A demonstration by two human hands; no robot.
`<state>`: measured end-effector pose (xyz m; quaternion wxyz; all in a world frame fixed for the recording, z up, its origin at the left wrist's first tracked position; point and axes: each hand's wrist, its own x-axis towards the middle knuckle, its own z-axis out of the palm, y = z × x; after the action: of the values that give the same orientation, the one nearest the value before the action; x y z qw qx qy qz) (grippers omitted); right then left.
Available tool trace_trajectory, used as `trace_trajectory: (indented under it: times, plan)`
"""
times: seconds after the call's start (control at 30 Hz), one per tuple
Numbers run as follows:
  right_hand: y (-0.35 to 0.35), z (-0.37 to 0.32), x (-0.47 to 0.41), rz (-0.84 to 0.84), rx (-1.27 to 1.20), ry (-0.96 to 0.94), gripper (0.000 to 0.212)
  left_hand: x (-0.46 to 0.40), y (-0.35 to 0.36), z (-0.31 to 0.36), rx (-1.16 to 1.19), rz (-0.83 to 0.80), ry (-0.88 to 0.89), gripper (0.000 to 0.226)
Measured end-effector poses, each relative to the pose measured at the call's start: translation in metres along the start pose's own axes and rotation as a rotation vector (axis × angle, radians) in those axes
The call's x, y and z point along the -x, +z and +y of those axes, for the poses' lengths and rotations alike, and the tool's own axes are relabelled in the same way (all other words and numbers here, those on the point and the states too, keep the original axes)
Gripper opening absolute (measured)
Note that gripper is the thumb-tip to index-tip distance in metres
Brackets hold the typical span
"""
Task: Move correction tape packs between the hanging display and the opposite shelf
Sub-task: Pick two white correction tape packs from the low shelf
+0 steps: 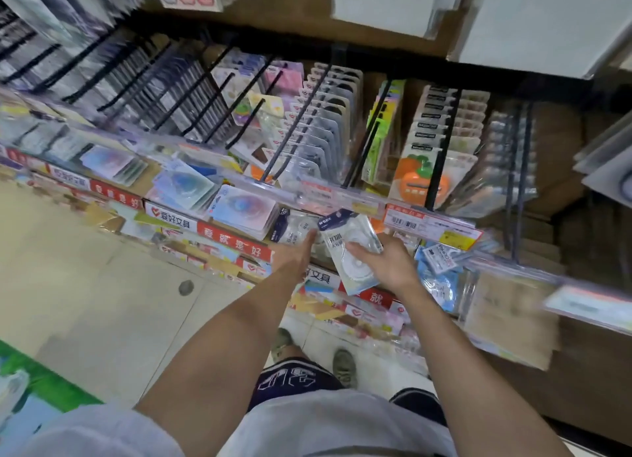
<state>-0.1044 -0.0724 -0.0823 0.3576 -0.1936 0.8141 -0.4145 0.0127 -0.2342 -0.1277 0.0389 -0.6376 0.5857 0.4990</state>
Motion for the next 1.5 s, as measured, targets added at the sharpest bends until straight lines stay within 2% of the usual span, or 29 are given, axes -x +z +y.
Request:
trace_trajectory:
  times: [0.1, 0.17, 0.23, 0.33, 0.37, 0.47, 0.57, 0.6, 0.7, 0.77, 0.87, 0.9, 0.93, 1.0, 1.13, 1.27, 1.37, 1.43, 1.5]
  plan:
    - [0.002, 0.007, 0.001, 0.017, -0.012, 0.011, 0.042, -0.004, 0.003, 0.002, 0.098, -0.023, -0.06, 0.117]
    - [0.001, 0.008, 0.003, 0.028, -0.02, 0.028, 0.051, -0.003, 0.004, 0.004, 0.142, -0.063, -0.067, 0.105]
    - [0.0, 0.01, 0.005, 0.039, -0.02, 0.039, 0.07, -0.009, 0.006, 0.003, 0.189, -0.065, -0.064, 0.09]
    - [-0.001, 0.014, 0.003, 0.035, -0.016, 0.022, 0.087, -0.025, 0.012, -0.001, 0.326, -0.053, -0.083, 0.085]
    - [-0.002, 0.012, 0.004, 0.033, -0.011, 0.024, 0.086, -0.031, 0.015, -0.004, 0.361, -0.042, -0.099, 0.082]
    - [-0.002, 0.008, 0.003, 0.02, 0.013, 0.026, 0.054, -0.014, 0.013, 0.004, 0.441, 0.034, -0.093, 0.075]
    - [-0.003, 0.006, 0.001, 0.025, 0.046, 0.0, 0.07, -0.008, 0.011, -0.002, 0.463, 0.059, -0.057, 0.086]
    - [-0.003, 0.006, 0.0, 0.023, 0.037, -0.003, 0.069, -0.005, 0.01, -0.006, 0.478, 0.057, -0.038, 0.088]
    - [-0.006, 0.004, 0.003, -0.027, 0.006, 0.003, 0.043, -0.002, 0.008, -0.021, 0.507, 0.045, 0.005, 0.076]
    - [-0.006, 0.005, 0.004, -0.048, 0.001, -0.01, 0.031, 0.004, 0.003, -0.032, 0.585, -0.02, 0.025, 0.074]
    - [0.002, 0.004, 0.005, -0.075, -0.043, -0.014, 0.033, -0.001, -0.006, -0.051, 0.655, -0.062, 0.005, 0.088]
    - [0.006, 0.005, 0.005, -0.086, -0.074, -0.017, 0.04, 0.003, -0.01, -0.055, 0.668, -0.077, 0.001, 0.085]
    - [0.01, 0.004, 0.006, -0.087, -0.101, -0.017, 0.045, 0.011, -0.016, -0.056, 0.695, -0.089, 0.017, 0.071]
    - [0.017, 0.003, 0.007, -0.118, -0.129, -0.027, 0.037, 0.025, -0.027, -0.06, 0.731, -0.108, 0.058, 0.045]
    - [0.04, 0.001, 0.006, -0.202, -0.13, -0.005, 0.033, 0.033, -0.053, -0.083, 0.812, -0.124, 0.06, 0.045]
    - [0.071, -0.012, 0.009, -0.318, -0.137, -0.002, 0.028, 0.043, -0.084, -0.105, 0.857, -0.033, 0.035, 0.045]
    - [0.1, -0.026, 0.011, -0.356, -0.138, -0.034, 0.025, 0.054, -0.109, -0.119, 0.829, 0.124, 0.057, 0.01]
    - [0.119, -0.04, 0.013, -0.403, -0.12, -0.053, 0.014, 0.059, -0.127, -0.133, 0.849, 0.198, 0.086, 0.009]
    - [0.138, -0.052, 0.015, -0.45, -0.107, -0.081, 0.015, 0.066, -0.146, -0.146, 0.873, 0.27, 0.1, 0.008]
